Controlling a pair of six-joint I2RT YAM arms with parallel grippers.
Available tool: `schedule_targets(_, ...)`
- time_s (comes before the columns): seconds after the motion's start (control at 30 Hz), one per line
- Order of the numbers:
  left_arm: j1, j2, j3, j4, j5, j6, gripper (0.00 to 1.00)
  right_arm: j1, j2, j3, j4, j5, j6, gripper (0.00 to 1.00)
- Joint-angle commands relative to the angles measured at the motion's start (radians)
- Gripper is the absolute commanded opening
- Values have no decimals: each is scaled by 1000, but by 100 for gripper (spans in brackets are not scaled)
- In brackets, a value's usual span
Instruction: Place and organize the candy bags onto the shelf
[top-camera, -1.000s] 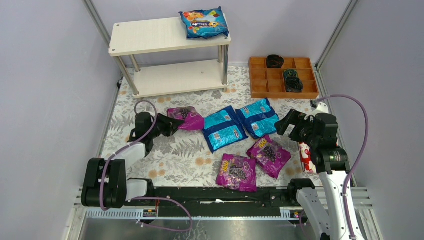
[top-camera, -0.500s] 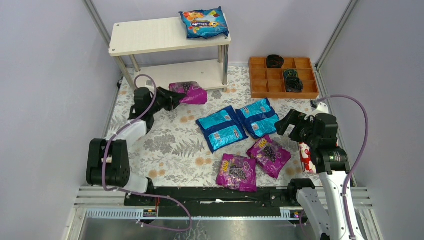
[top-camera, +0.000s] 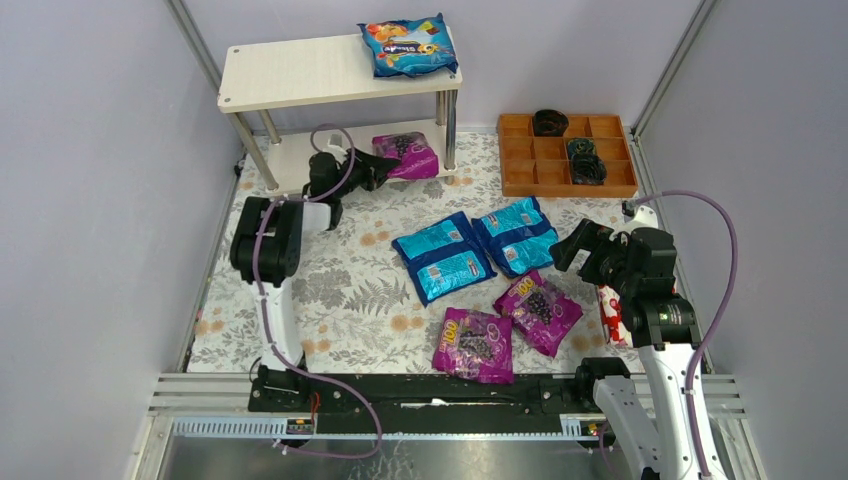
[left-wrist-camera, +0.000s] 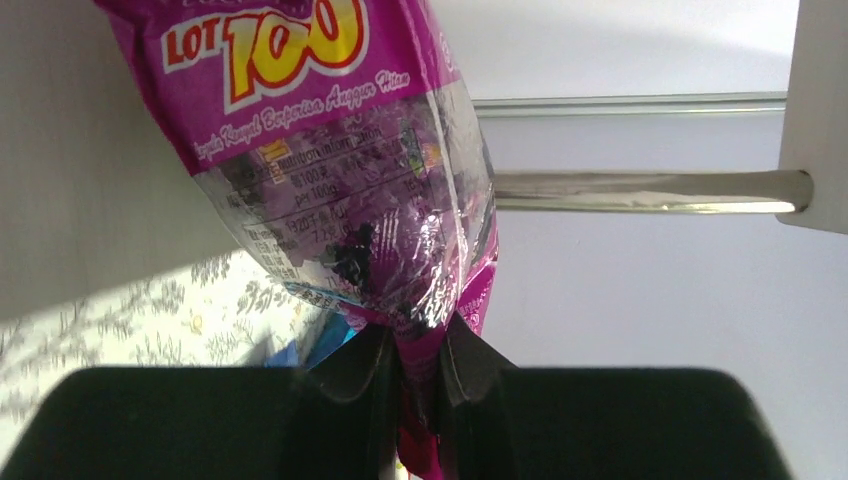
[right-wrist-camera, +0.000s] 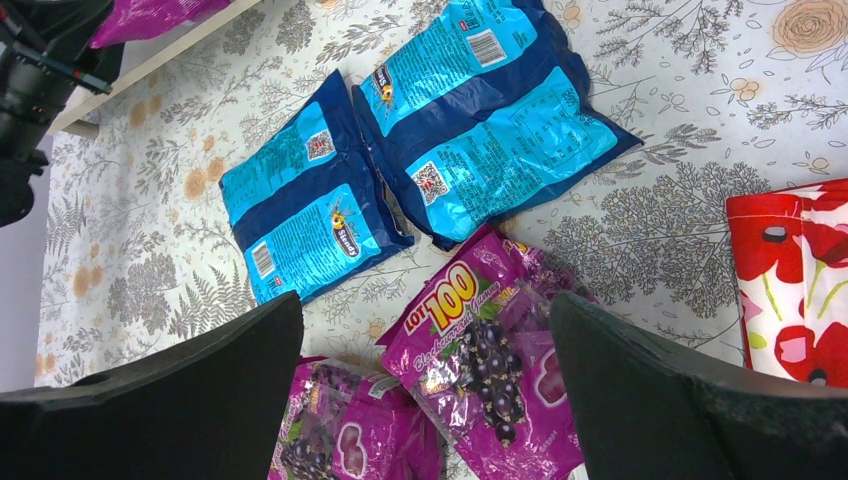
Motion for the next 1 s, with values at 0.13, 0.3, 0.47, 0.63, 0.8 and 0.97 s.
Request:
schedule_targets(0.13, 32, 164, 244, 162, 184, 26, 0, 6, 13, 1, 25, 9, 4, 100)
schedule_targets(0.3, 59, 258, 343, 112, 299, 34, 0, 6, 18, -3, 31, 4, 3, 100)
schedule_targets(0.47, 59, 309, 391, 81, 300, 42, 0, 6, 25, -6, 38, 2, 2, 100)
schedule_targets(0.63, 56, 358, 459, 20, 266, 47, 0, 6, 18, -3, 33, 6, 3, 100)
schedule_targets(0.8, 38, 394, 505, 7, 250, 28, 0, 6, 17, -3, 29, 8, 4, 100)
schedule_targets(0.97, 34, 413, 497, 52, 203, -26, 0, 6, 19, -3, 30, 8, 4, 100)
